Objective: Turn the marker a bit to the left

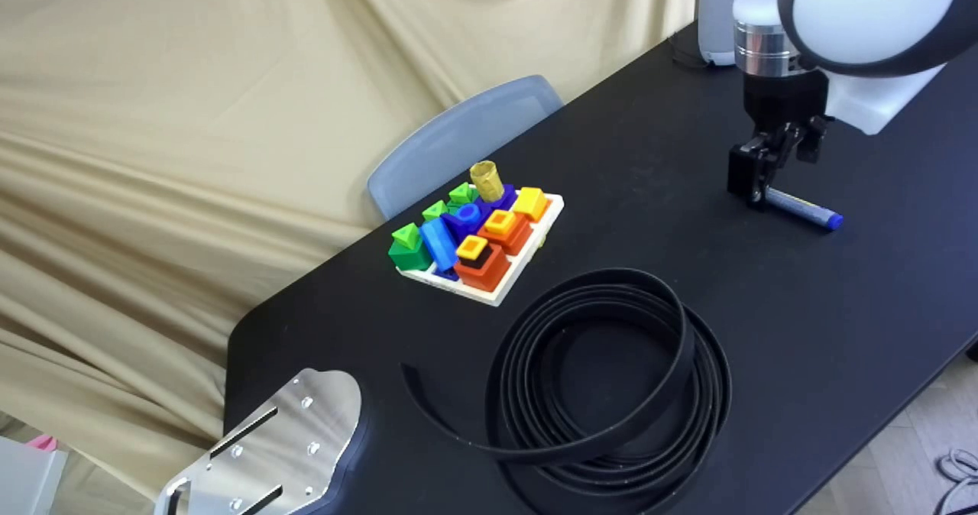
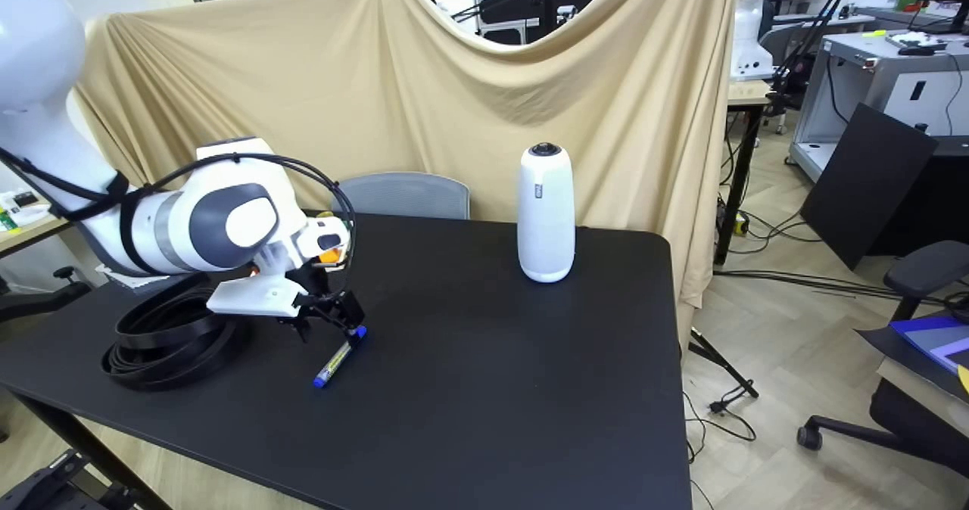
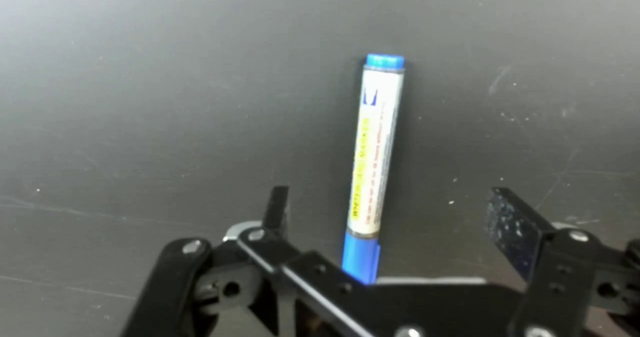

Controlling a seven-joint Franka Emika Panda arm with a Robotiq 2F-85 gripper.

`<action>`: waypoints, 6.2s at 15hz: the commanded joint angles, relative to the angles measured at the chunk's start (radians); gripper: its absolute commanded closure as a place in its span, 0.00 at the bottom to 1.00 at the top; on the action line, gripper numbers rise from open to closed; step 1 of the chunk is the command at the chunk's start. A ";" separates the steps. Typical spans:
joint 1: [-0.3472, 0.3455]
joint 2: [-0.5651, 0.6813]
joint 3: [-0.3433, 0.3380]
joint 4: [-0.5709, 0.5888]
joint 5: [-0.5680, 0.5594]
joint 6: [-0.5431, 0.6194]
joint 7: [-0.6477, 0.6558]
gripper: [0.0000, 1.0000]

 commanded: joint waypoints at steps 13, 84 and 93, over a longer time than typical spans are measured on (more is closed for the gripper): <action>-0.008 0.020 -0.019 -0.009 0.044 0.003 0.056 0.99; -0.092 0.041 0.172 0.202 0.159 -0.262 -0.201 0.95; -0.084 0.044 0.119 0.163 -0.126 -0.198 -0.420 0.95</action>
